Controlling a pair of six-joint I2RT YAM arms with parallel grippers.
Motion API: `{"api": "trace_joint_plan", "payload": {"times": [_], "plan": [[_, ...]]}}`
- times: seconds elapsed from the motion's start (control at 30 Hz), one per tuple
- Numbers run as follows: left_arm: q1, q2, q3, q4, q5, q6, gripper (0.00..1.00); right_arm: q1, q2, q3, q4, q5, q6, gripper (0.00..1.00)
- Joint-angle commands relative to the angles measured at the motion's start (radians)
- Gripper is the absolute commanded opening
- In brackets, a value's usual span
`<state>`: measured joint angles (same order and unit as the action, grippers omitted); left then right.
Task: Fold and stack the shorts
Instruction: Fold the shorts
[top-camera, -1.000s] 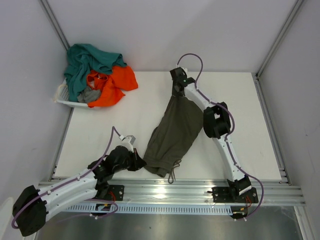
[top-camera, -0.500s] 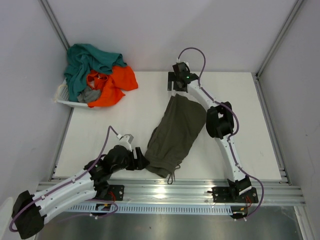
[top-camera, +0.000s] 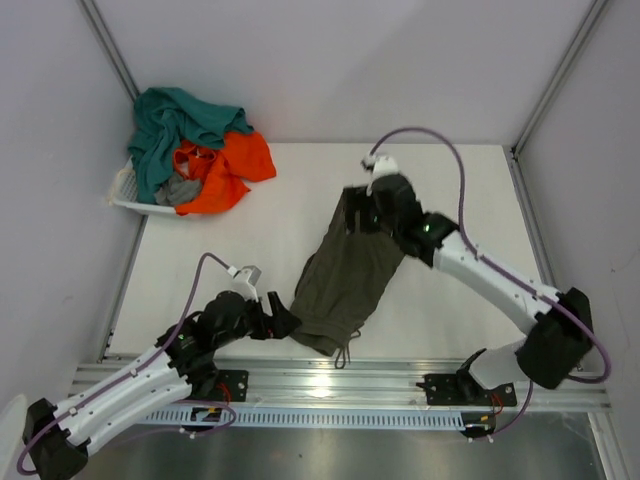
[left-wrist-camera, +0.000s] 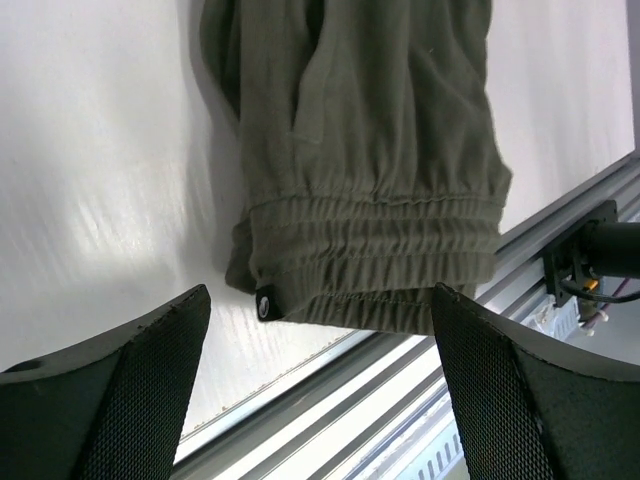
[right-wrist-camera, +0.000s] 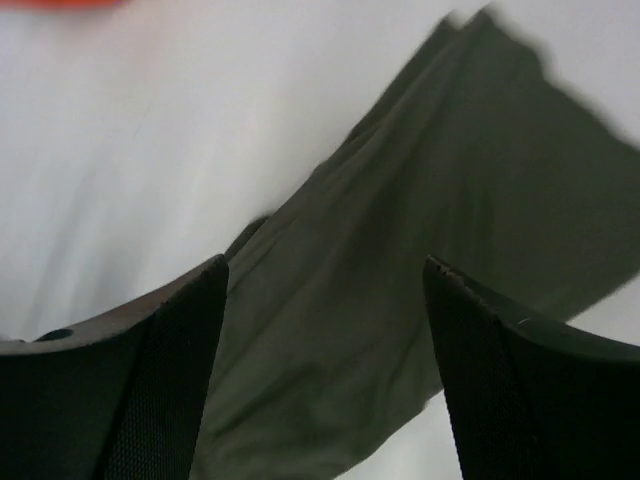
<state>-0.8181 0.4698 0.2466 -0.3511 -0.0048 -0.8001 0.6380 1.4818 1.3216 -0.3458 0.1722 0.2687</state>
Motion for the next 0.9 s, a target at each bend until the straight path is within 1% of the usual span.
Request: {"api": "trace_joint_plan", "payload": {"times": [0.0,0.03,0.07,0.1,0.13,0.17,0.2,0.27,0.3,0.33,0.37,0.5,0.53,0.57,0.6,0.67,0.8,0.87], "plan": [[-0.003,-0.016,-0.036,0.046,0.045,-0.056,0.93,0.156,-0.122,-0.25,0.103,0.092,0.058,0.79],[-0.003,-0.022,-0.041,0.053,0.052,-0.062,0.93,0.181,-0.156,-0.371,0.129,0.095,0.073,0.78],[-0.003,-0.029,-0.056,0.052,0.057,-0.077,0.93,0.225,-0.217,-0.419,0.148,0.108,0.116,0.73],[-0.003,-0.046,-0.061,0.052,0.061,-0.079,0.93,0.253,-0.244,-0.464,0.184,0.115,0.127,0.7],[-0.003,-0.056,-0.066,0.043,0.066,-0.085,0.93,0.288,-0.27,-0.542,0.204,0.124,0.13,0.7],[-0.003,-0.066,-0.064,0.026,0.06,-0.085,0.93,0.326,-0.296,-0.574,0.223,0.171,0.133,0.71],[-0.003,-0.077,-0.066,0.015,0.048,-0.083,0.93,0.398,-0.334,-0.6,0.238,0.19,0.138,0.74],[-0.003,-0.108,-0.064,-0.03,0.031,-0.083,0.94,0.462,-0.362,-0.652,0.242,0.251,0.132,0.79],[-0.003,-0.118,-0.064,-0.04,0.022,-0.082,0.94,0.509,-0.373,-0.663,0.235,0.266,0.135,0.79],[-0.003,-0.137,-0.067,-0.043,0.022,-0.083,0.94,0.525,-0.374,-0.676,0.246,0.274,0.13,0.77],[-0.003,-0.145,-0.069,-0.043,0.023,-0.083,0.94,0.534,-0.374,-0.7,0.255,0.268,0.13,0.71],[-0.003,-0.166,-0.102,-0.011,0.04,-0.094,0.94,0.6,-0.371,-0.736,0.316,0.288,0.136,0.6],[-0.003,-0.165,-0.107,-0.006,0.039,-0.097,0.94,0.63,-0.376,-0.742,0.33,0.288,0.138,0.6],[-0.003,-0.152,-0.109,-0.002,0.042,-0.097,0.94,0.643,-0.374,-0.748,0.335,0.28,0.135,0.62],[-0.003,-0.145,-0.116,0.015,0.049,-0.097,0.94,0.653,-0.371,-0.752,0.379,0.276,0.135,0.64],[-0.003,-0.122,-0.127,0.047,0.063,-0.103,0.94,0.681,-0.341,-0.748,0.405,0.267,0.126,0.65],[-0.003,-0.12,-0.159,0.072,0.063,-0.128,0.94,0.713,-0.27,-0.74,0.447,0.245,0.113,0.64],[-0.003,-0.14,-0.185,0.08,0.051,-0.145,0.94,0.713,-0.23,-0.739,0.455,0.25,0.13,0.6]]}}
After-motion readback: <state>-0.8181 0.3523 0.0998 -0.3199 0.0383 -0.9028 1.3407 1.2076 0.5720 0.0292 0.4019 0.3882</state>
